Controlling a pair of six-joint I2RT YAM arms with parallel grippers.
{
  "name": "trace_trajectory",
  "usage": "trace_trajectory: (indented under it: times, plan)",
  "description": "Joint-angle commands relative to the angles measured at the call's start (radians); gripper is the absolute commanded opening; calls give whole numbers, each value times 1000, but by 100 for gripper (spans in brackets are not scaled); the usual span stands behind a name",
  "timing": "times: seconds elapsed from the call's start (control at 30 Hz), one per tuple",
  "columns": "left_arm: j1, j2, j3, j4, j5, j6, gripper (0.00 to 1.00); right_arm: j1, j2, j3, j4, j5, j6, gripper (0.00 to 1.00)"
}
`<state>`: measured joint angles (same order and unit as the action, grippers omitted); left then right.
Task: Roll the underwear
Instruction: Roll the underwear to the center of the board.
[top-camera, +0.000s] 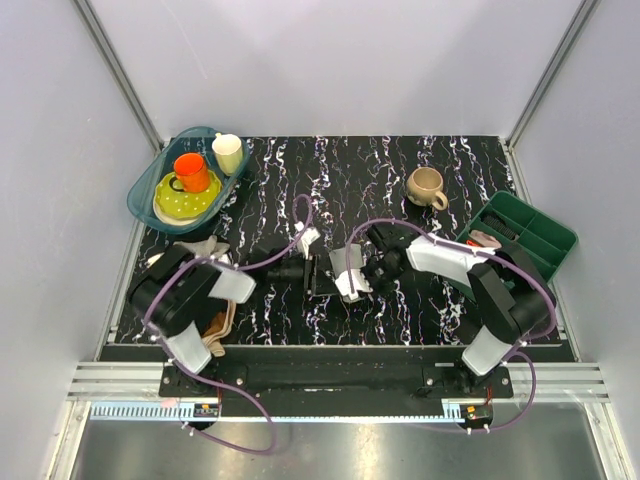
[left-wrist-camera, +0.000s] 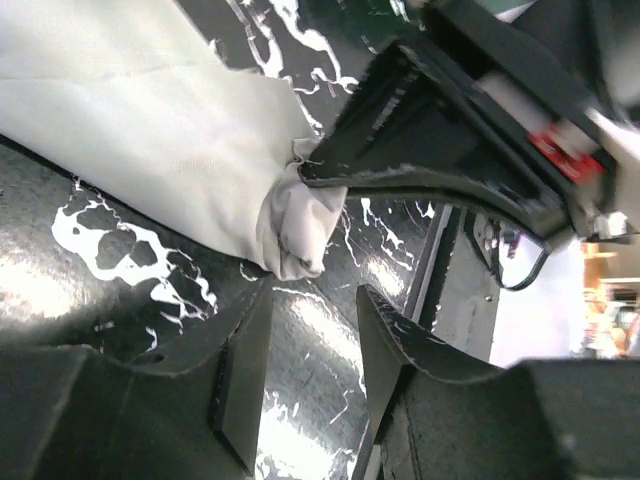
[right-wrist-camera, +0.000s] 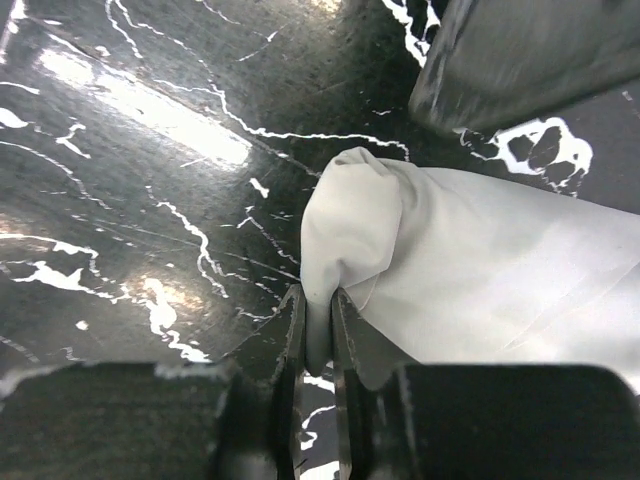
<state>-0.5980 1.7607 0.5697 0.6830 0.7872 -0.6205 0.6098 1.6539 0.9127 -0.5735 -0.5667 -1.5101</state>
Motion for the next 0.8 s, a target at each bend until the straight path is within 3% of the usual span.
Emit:
trace_trajectory:
  times: [0.0, 0.13, 0.17, 0.3, 0.47, 0.77]
  plan:
    - [-22, -241, -146, 182, -118, 217, 43, 5, 33, 90, -219, -25, 44, 15]
    - [-144, -426, -316, 236, -250, 453, 47, 5, 93, 216, -438, -90, 65, 14]
    - [-217, -455, -349, 231, -313, 534, 48, 7, 112, 238, -474, -94, 68, 15]
    - [-357, -521, -306, 78, -460, 677, 49, 5, 236, 319, -604, -101, 91, 14]
    - [-467, -468, -190, -110, -568, 803, 49, 4, 320, 370, -667, -116, 123, 14]
    - [-545, -265, -18, -241, -660, 903, 49, -42, 403, 428, -712, -153, 128, 15]
